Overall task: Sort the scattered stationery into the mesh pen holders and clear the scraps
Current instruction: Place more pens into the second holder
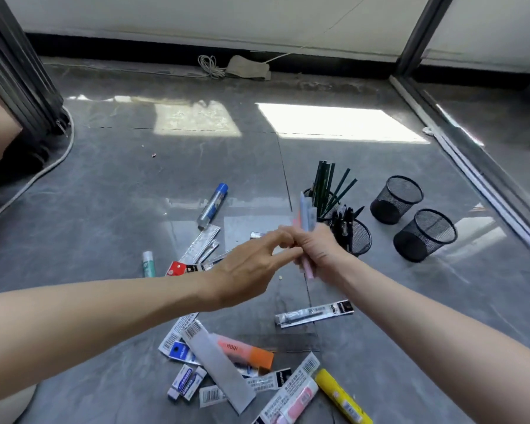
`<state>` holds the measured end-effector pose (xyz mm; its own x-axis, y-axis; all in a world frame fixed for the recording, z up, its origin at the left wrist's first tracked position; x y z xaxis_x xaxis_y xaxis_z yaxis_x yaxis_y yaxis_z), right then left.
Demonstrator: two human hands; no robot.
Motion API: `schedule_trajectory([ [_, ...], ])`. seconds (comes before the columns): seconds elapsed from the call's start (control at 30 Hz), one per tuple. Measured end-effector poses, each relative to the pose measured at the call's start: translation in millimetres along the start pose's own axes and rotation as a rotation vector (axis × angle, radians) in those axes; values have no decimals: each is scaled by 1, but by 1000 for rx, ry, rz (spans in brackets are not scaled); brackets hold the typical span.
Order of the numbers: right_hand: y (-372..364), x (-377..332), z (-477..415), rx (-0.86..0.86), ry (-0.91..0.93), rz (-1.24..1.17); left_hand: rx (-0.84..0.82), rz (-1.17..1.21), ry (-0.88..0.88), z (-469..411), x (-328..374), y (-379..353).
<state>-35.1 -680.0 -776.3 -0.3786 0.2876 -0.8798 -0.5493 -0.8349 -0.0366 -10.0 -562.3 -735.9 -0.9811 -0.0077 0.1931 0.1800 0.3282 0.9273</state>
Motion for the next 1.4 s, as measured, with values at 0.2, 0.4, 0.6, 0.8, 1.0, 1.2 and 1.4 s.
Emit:
schedule_trajectory([
  [0.2, 78, -30, 1, 501, 345, 205, -176, 237, 276, -51, 5, -41],
  [0.4, 124, -37, 8, 859, 562, 139, -340, 253, 266, -75, 25, -79],
  [0.6, 129, -31, -12, 840, 571, 78, -404, 191, 315, -82, 20, -95],
  [0.8, 126, -19, -29, 881, 527, 109, -425, 204, 313, -81, 12, -102],
  [1.0, 121, -12, -29, 917, 528, 46, -409, 255, 307, -82, 11, -108],
  [1.2, 117, -10, -32, 849, 516, 143, -390, 293, 305, -84, 8, -109],
  [1.4, 114, 1, -26, 809, 517, 201, -381, 271, 310, -88, 4, -108],
])
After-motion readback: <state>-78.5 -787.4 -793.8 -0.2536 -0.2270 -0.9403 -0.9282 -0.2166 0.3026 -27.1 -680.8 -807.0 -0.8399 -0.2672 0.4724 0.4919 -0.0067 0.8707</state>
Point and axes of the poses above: each hand's wrist, its own z-axis away from the middle knuckle, its own y-axis out of the back of the hand, x = y × z, the point moved 6 cm from there along -z, towards the middle knuckle, and after that the axes turned 2 degrees about -x, right-handed, at the moved point
